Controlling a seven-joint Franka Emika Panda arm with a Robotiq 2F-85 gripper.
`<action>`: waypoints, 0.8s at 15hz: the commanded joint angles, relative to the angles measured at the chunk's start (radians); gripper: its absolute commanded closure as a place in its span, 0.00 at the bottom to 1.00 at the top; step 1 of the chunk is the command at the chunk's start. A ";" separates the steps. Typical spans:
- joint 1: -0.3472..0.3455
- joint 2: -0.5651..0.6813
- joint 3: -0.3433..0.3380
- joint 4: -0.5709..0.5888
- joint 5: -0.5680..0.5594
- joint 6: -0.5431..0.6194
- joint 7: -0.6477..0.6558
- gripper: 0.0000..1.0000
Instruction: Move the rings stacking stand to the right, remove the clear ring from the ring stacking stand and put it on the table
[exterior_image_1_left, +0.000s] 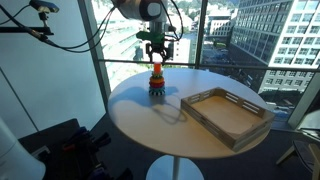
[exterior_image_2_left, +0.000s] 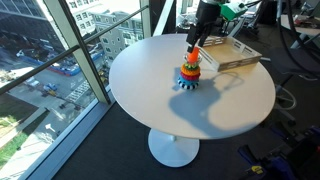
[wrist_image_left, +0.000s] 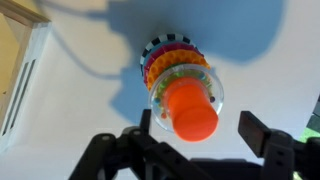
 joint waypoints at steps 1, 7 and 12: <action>0.002 0.035 0.008 0.056 -0.001 -0.005 0.003 0.43; -0.001 0.033 0.008 0.070 -0.003 -0.034 0.003 0.79; -0.008 -0.001 -0.001 0.046 -0.005 -0.060 0.014 0.79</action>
